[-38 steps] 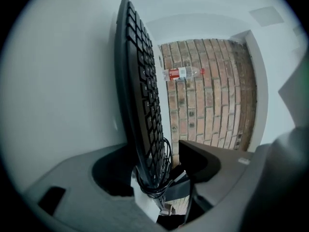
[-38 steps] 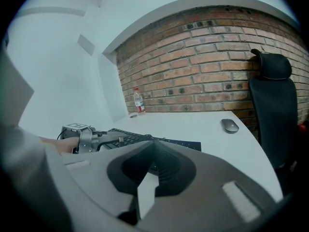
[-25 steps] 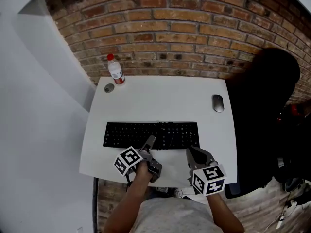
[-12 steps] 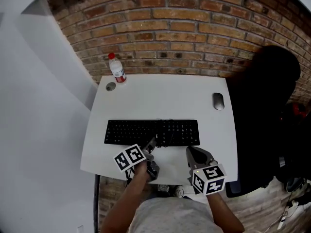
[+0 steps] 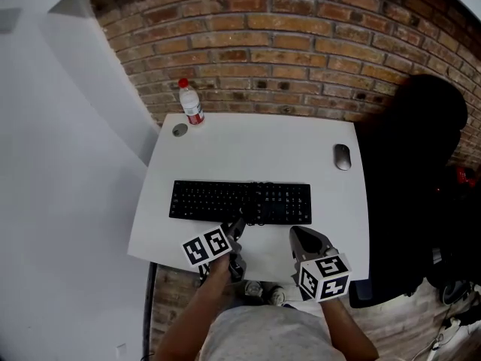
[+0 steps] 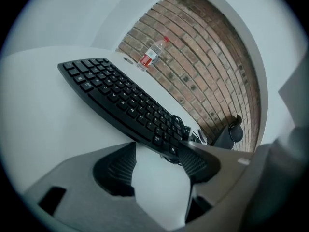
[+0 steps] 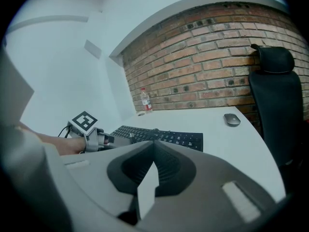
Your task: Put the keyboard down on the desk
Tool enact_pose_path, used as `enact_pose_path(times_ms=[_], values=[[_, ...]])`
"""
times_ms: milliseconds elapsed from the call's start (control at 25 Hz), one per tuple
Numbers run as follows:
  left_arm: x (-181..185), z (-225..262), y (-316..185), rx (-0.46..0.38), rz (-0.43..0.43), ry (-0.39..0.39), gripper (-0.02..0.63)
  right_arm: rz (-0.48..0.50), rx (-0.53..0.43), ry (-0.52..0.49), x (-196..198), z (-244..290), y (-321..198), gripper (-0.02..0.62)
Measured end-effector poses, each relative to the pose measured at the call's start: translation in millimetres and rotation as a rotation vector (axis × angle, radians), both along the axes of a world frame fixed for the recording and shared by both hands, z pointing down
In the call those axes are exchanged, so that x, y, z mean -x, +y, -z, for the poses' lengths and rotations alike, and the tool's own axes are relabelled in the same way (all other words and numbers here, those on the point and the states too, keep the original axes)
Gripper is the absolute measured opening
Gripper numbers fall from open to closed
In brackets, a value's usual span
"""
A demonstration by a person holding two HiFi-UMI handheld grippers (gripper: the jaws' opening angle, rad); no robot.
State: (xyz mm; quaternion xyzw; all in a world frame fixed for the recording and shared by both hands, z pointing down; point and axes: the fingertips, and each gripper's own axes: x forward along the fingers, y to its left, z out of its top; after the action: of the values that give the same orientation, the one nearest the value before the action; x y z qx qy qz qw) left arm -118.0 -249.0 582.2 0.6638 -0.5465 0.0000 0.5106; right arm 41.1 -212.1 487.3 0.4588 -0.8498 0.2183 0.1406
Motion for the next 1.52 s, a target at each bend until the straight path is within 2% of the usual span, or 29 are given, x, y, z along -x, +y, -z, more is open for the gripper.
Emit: enact_pose_path(times_ms=[160,360,920,1040,1120,1520], values=[[0,7,9,-0.042,-0.018,-0.031,0.259,0.01,-0.009,-0.004,2,1,5,0.008],[-4,34,17,-0.156,-0.072,-0.117,0.253,0.024,-0.033,-0.007,6,8,9,0.008],[-17,128,36,-0.496,-0.222,-0.418,0.101,0.053,-0.135,-0.035,20,53,16,0.006],[-22,138,40,-0.536,-0.238,-0.428,0.053,0.06,-0.162,-0.025,20,59,18,0.006],[-25,143,43,-0.559,-0.244,-0.436,-0.004,0.064,-0.179,-0.017,20,62,20,0.006],[-27,158,46,-0.604,-0.251,-0.445,-0.006,0.063,-0.202,-0.018,21,69,23,0.006]])
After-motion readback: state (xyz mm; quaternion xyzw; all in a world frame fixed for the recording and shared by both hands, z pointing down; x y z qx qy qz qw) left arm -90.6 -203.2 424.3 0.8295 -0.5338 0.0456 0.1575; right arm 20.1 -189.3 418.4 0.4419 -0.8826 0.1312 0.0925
